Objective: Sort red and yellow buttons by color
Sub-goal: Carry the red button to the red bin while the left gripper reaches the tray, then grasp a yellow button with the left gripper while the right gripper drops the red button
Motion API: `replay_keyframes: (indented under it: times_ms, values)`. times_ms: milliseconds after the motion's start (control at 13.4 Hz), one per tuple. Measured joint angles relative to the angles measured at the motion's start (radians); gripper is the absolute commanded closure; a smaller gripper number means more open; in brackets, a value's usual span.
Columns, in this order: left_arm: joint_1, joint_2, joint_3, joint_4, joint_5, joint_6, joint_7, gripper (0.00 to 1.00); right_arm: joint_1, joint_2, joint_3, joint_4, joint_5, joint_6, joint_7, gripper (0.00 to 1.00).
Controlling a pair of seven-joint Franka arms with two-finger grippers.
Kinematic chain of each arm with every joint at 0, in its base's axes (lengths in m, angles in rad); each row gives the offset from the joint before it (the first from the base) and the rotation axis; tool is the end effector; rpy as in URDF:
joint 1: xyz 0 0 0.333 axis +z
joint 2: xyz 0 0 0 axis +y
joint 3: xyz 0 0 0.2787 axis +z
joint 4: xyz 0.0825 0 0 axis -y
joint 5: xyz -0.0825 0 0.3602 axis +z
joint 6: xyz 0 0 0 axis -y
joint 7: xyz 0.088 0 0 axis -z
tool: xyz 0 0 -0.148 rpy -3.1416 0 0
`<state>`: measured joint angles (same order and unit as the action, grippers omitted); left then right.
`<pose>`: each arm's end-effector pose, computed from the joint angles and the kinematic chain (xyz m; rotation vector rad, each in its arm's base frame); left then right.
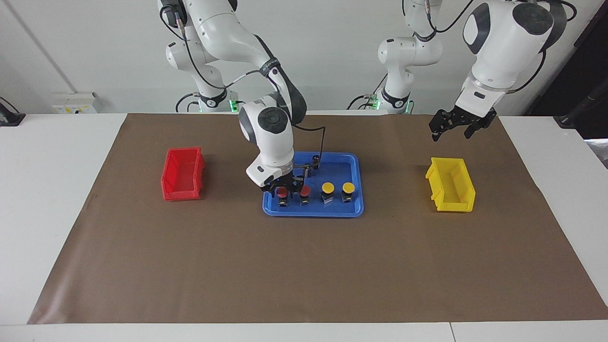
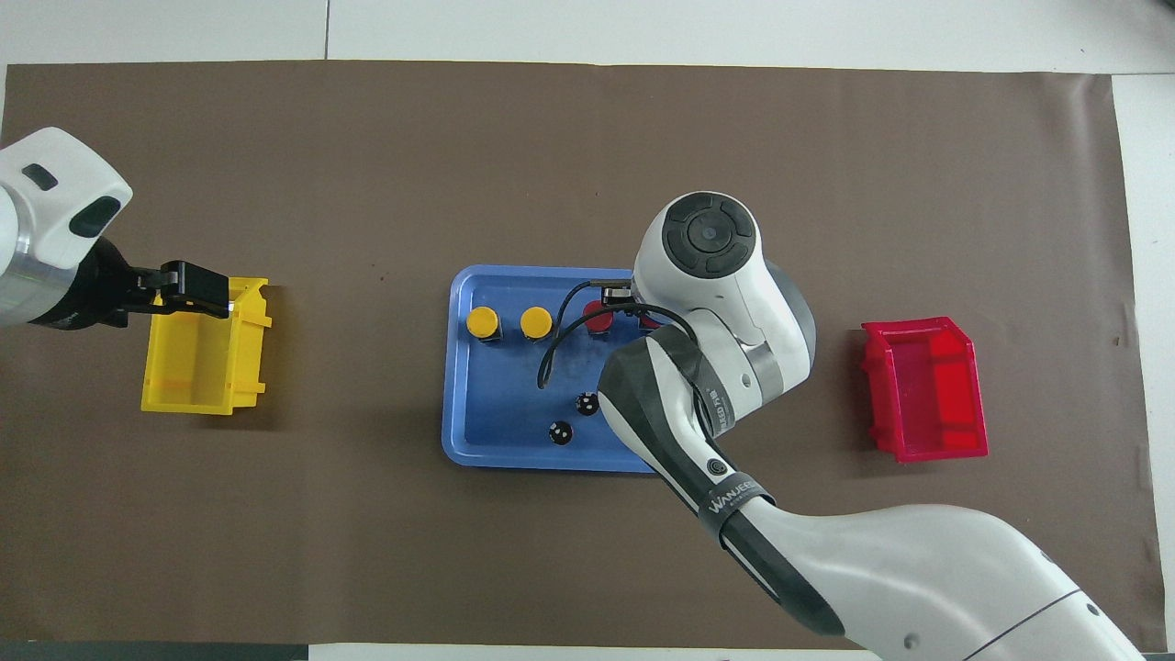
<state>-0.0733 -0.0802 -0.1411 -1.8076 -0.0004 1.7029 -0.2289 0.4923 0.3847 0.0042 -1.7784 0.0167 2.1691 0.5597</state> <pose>0.5010 -0.1107 0.4922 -3.1252 -0.0237 0.0348 0.5401 0.2939 0.2803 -3.1232 0.1139 0.0040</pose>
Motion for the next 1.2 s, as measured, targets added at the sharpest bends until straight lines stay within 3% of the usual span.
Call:
replay_keyframes:
  times_ms: [224,449,599,898,1048,1197]
  values:
    - [0.0,0.01,-0.055,-0.046,-0.013,0.105,-0.103,0.0,0.0,0.0,0.0,0.0,0.0,0.0,-0.006,0.79]
    - [0.001,0.043,-0.123,-0.09,-0.02,0.205,-0.202,0.0,-0.005,-0.007,-0.003,0.015,0.0,-0.018,-0.03,0.8]
    - [0.001,0.09,-0.176,-0.097,-0.021,0.273,-0.28,0.0,-0.029,-0.027,-0.007,0.07,0.0,-0.102,-0.072,0.8]
    - [0.001,0.188,-0.271,-0.099,-0.021,0.375,-0.409,0.0,-0.194,-0.172,-0.014,0.105,0.0,-0.333,-0.288,0.8]
    - [0.001,0.221,-0.287,-0.1,-0.02,0.395,-0.429,0.01,-0.31,-0.261,-0.016,0.049,0.0,-0.411,-0.434,0.8]
    - [0.001,0.248,-0.3,-0.101,0.002,0.419,-0.459,0.02,-0.398,-0.342,-0.017,-0.069,0.001,-0.413,-0.552,0.8]
